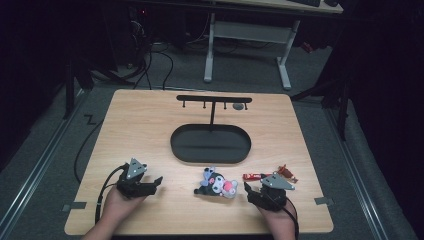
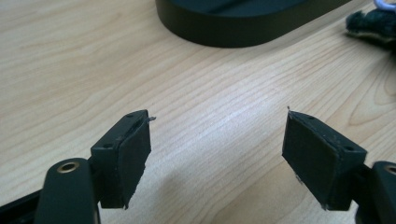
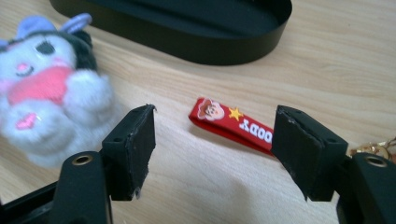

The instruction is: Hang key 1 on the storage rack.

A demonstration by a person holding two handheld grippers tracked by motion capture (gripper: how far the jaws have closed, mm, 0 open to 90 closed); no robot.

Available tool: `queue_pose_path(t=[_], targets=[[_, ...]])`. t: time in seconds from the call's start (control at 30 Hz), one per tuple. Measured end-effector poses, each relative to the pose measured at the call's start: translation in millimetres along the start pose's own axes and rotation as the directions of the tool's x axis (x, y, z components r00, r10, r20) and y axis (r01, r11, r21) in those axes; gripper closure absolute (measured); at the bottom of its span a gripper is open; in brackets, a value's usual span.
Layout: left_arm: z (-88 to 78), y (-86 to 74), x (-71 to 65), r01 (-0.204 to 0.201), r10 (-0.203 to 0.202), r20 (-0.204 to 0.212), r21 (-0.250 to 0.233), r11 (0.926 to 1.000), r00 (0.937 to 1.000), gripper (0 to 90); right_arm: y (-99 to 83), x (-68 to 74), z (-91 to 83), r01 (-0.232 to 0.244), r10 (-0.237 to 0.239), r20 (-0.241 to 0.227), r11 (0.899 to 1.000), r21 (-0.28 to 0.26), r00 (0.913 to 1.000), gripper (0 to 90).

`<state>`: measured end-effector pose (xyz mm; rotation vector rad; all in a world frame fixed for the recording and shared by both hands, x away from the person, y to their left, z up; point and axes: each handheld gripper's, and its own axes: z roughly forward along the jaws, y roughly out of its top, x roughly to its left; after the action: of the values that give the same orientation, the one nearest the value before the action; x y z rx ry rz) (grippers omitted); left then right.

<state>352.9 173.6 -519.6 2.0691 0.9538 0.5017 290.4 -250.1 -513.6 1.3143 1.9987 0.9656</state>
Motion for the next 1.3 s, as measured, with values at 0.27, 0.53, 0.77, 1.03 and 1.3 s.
queue_pose_path(t=[0.27, 0.53, 0.77, 1.03, 1.3], targets=[[-0.3, 3.1, -2.2, -0.025, 0.025, 0.003, -0.024, 0.9994, 0.9997, 25.1, -2.9, 1.9, 0.5, 0.005, -0.005, -0.012, 1.0, -0.011, 0.9999, 27.7], [4.6, 0.9, -6.7, -0.049, 0.049, 0.025, -0.002, 0.9988, 0.9985, 25.3, -4.7, -2.6, -3.4, 0.008, -0.008, -0.02, 1.0, -0.013, 0.9998, 29.4], [2.8, 0.3, -9.2, -0.073, 0.073, 0.011, -0.011, 0.9973, 0.9973, 25.0, -3.7, -5.4, -3.4, -0.02, 0.02, -0.044, 1.0, -0.003, 0.9988, 33.3], [2.9, -0.9, -8.5, -0.077, 0.078, 0.017, -0.008, 0.997, 0.9968, 24.8, -0.6, -1.8, -2.9, 0.001, -0.001, -0.015, 1.0, 0.015, 0.9999, 33.9], [1.9, -0.7, -6.6, -0.073, 0.074, 0.013, -0.011, 0.9972, 0.9972, 24.7, 0.0, 0.5, -2.5, 0.013, -0.013, 0.003, 0.999, 0.03, 0.9999, 35.7]])
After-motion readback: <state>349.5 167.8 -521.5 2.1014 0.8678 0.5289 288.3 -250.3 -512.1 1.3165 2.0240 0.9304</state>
